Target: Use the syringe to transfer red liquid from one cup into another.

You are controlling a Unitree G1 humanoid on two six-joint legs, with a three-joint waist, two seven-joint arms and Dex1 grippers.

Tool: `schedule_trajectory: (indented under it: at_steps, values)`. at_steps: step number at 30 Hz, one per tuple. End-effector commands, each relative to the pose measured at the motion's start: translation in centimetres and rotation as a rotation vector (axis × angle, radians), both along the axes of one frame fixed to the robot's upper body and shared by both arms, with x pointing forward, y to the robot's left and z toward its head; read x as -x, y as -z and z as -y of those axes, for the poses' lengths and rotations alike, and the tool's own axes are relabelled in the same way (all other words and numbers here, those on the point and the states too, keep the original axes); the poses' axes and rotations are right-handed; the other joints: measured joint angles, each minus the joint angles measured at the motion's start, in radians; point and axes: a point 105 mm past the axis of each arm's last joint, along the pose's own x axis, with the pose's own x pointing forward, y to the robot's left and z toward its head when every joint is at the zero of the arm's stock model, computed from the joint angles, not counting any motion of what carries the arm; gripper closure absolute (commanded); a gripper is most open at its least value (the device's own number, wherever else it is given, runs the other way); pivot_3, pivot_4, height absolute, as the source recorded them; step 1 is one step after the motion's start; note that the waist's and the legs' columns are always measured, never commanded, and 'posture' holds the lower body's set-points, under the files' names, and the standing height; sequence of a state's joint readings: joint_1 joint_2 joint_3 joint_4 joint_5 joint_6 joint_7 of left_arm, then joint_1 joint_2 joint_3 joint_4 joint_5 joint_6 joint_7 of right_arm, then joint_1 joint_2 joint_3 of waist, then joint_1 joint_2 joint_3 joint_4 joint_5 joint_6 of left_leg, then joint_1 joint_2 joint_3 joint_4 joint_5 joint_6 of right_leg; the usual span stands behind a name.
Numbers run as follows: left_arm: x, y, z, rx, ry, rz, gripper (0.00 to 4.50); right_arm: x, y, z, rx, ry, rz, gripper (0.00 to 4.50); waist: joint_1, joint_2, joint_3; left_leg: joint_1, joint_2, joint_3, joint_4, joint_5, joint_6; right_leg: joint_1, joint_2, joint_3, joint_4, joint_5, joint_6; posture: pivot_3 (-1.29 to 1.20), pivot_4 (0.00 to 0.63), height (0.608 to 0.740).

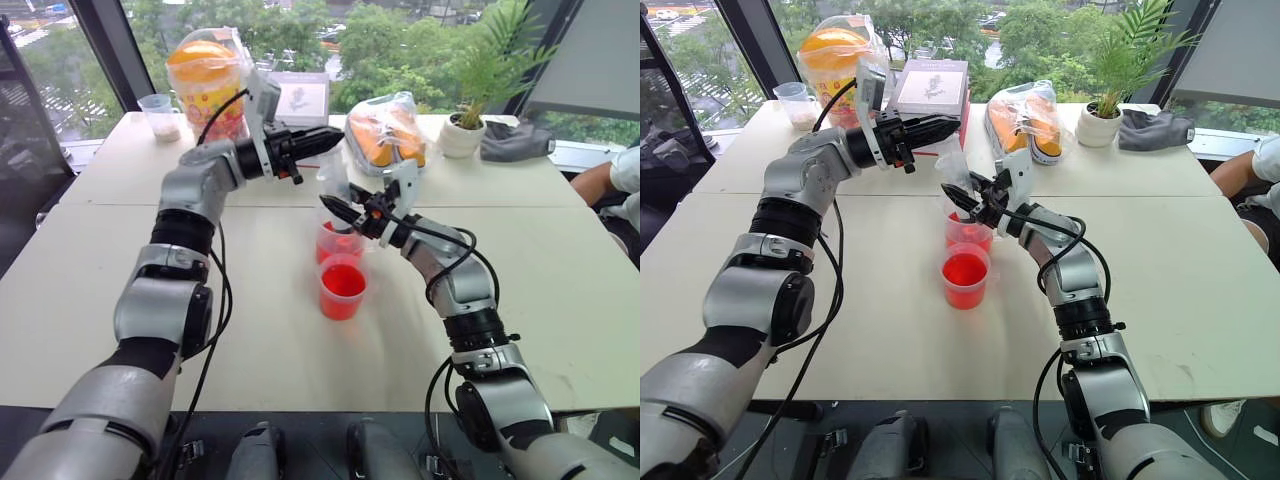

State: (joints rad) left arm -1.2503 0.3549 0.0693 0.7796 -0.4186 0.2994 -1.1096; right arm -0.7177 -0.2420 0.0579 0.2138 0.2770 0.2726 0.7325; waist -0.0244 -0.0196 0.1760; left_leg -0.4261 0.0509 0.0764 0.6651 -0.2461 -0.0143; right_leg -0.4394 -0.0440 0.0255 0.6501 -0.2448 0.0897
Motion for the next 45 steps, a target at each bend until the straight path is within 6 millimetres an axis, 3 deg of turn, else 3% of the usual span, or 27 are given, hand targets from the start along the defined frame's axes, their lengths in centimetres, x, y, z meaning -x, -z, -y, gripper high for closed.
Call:
schedule_trajectory:
  at_steps: [1, 4, 5, 17, 21, 26, 30, 34, 40, 45]
  values:
    - [0.7, -1.6, -0.4, 0.016, -0.003, 0.068, 1.79, 0.4, -0.4, -0.5, 0.01, -0.019, 0.0, 3.14, 0.002, 0.0, 0.0, 0.0, 0.0, 0.0, 0.0, 0.0, 0.0, 0.0, 0.0, 0.0, 0.0, 0.0, 0.0, 0.0, 0.15, 0.74]
    - [1.1, -1.2, -0.9, 0.005, 0.006, 0.065, 0.16, 0.4, -2.0, -0.4, -0.02, -0.009, 0.028, 3.14, 0.005, 0.0, 0.0, 0.0, 0.0, 0.0, 0.0, 0.0, 0.0, 0.0, 0.0, 0.0, 0.0, 0.0, 0.0, 0.0, 0.15, 0.74]
    - [1.3, -1.2, -1.1, 0.006, 0.01, 0.066, 0.05, 0.3, -2.4, -0.3, -0.028, -0.004, 0.038, 3.14, 0.005, 0.0, 0.0, 0.0, 0.0, 0.0, 0.0, 0.0, 0.0, 0.0, 0.0, 0.0, 0.0, 0.0, 0.0, 0.0, 0.15, 0.74]
    - [2.7, -1.1, -4.0, 0.021, -0.023, 0.062, 0.05, -0.5, -6.8, 0.7, -0.18, 0.067, 0.098, 3.14, 0.007, 0.0, 0.0, -0.001, 0.0, 0.0, 0.0, 0.0, 0.0, -0.001, -0.001, 0.0, 0.0, 0.0, 0.0, 0.0, 0.15, 0.74]
    - [3.3, -1.1, -3.7, 0.035, -0.001, 0.046, 0.05, 1.2, -10.1, 1.8, -0.264, 0.045, 0.142, 3.14, 0.009, 0.0, 0.0, -0.002, 0.0, 0.0, 0.0, 0.0, 0.0, -0.001, -0.001, 0.0, 0.0, 0.0, 0.0, 0.0, 0.15, 0.74]
    - [3.8, -0.4, -3.2, 0.031, 0.025, 0.027, 0.05, 3.6, -12.0, 2.5, -0.298, 0.003, 0.151, 3.14, 0.008, 0.0, 0.0, -0.002, 0.0, 0.0, -0.001, 0.0, 0.0, -0.001, -0.001, 0.0, 0.0, 0.0, 0.0, 0.0, 0.15, 0.74]
    - [3.9, -0.3, -3.2, 0.035, 0.033, 0.012, 0.05, 5.8, -11.3, 2.2, -0.292, -0.038, 0.128, 3.14, 0.006, 0.0, 0.0, -0.001, 0.0, 0.0, -0.001, 0.0, 0.0, -0.001, -0.001, 0.0, 0.0, 0.0, 0.0, 0.0, 0.15, 0.74]
    - [4.7, -1.1, -2.9, 0.059, 0.085, 0.004, 0.05, 7.2, -8.1, 1.1, -0.256, -0.058, 0.078, 3.14, 0.008, 0.0, 0.0, -0.001, 0.0, 0.0, -0.001, 0.0, 0.0, -0.001, -0.001, 0.0, 0.0, 0.0, 0.0, 0.0, 0.15, 0.74]
    - [7.0, -2.4, -2.3, 0.094, 0.19, 0.002, 0.05, 7.3, -5.5, 0.6, -0.241, -0.032, 0.031, 3.14, 0.006, 0.0, 0.0, -0.001, 0.0, 0.0, 0.0, 0.0, 0.0, -0.001, -0.001, 0.0, 0.0, 0.0, 0.0, 0.0, 0.15, 0.74]
    - [7.8, -3.6, -2.1, 0.124, 0.236, 0.003, 0.05, 7.1, -5.2, 0.7, -0.239, -0.012, 0.029, 3.14, 0.005, 0.0, 0.0, -0.001, 0.0, 0.0, 0.0, 0.0, 0.0, -0.001, -0.001, 0.0, 0.0, 0.0, 0.0, 0.0, 0.15, 0.74]
